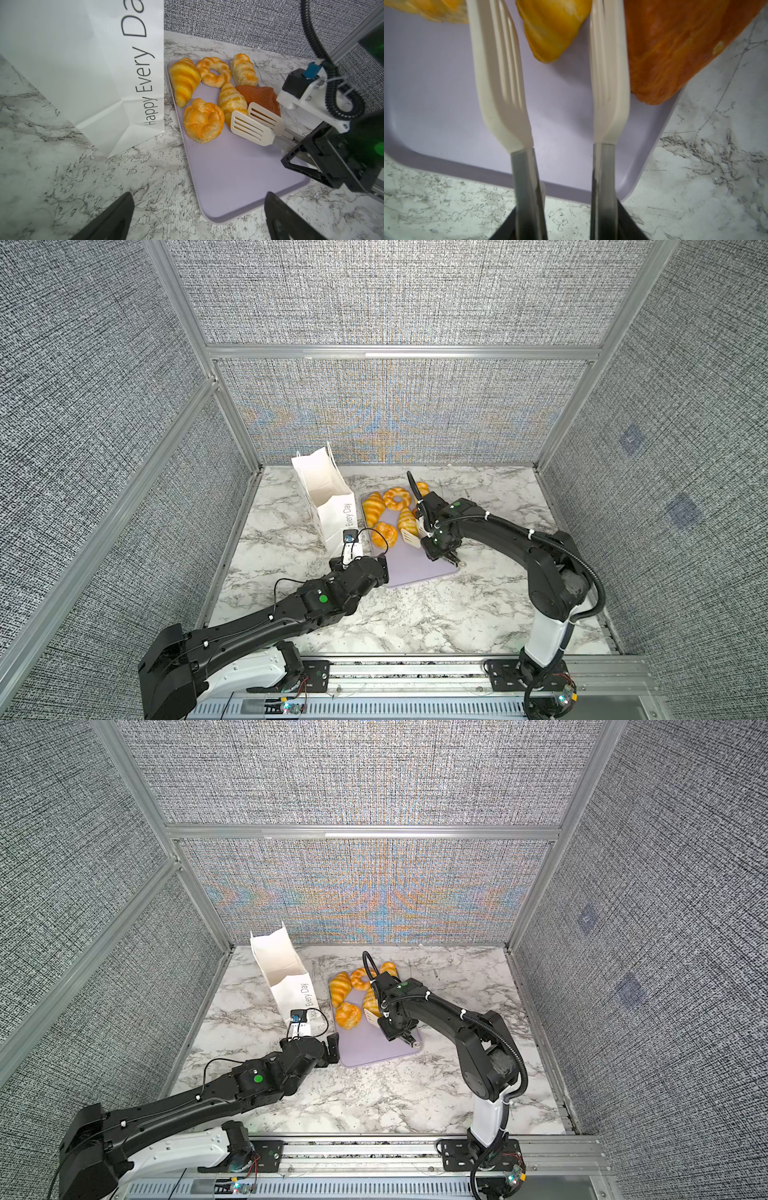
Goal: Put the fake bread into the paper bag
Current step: 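Lower the tongs around a yellow striped roll with the right gripper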
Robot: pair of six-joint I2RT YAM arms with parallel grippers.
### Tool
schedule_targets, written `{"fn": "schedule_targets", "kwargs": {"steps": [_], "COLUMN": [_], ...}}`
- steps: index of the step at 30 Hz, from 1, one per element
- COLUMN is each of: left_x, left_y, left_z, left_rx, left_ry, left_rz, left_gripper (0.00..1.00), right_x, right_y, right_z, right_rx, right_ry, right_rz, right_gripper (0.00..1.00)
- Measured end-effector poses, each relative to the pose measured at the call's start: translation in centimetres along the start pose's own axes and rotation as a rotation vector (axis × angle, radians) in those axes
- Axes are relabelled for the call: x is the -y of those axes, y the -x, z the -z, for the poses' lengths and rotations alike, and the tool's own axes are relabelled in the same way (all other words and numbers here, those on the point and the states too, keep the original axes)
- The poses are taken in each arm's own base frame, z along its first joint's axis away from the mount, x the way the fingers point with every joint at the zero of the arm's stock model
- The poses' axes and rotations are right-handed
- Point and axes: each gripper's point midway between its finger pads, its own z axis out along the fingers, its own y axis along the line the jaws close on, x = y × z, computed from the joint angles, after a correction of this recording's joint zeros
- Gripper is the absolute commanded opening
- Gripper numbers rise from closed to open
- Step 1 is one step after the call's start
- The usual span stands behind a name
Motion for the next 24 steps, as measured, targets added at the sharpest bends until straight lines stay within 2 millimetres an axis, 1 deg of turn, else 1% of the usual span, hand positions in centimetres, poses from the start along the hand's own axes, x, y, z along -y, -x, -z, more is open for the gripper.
{"fn": "schedule_targets", "kwargs": {"steps": [2,6,8,13,21,23,24], "left_x": [0.1,0.1,0.2,0.1,0.2,0.3,0.3], "left_y": [0.1,0.5,0.7,0.8,0.5,0.3,0.3], "left_z": [0.1,0.2,0.2,0.2,-0.2,-0.3,-0.4], "left_rx": [0.003,0.012,0.018,0.022,0.011,0.008,0.005], "left_ry": [-0.002,0.0,-0.002,0.005,0.014,0.014,0.015], "left_rz": [-0.004,-0.011,-0.011,-0.03,-0.052,-0.057,-0.063], "left_gripper": [0.99,0.99,0.99,0.99,0.99,0.99,0.99], "right_x": [0.1,0.2,0.2,0.3,0.6,0.8,0.8], "right_y": [-0.2,-0.5,-0.8,-2.3,-5.9,-6.6,-7.0], "right_z": [-0.2,-0.3,-0.2,0.6,1.8,2.0,2.1], "right_rx": [-0.012,-0.025,-0.033,-0.044,-0.072,-0.076,-0.08], "right_ry": [-0.006,-0.014,-0.016,-0.017,-0.02,-0.022,-0.022], "right_rz": [0.008,0.028,0.041,0.077,0.138,0.151,0.157], "right_gripper": [0.4,0.29,0.27,0.27,0.27,0.29,0.32]}}
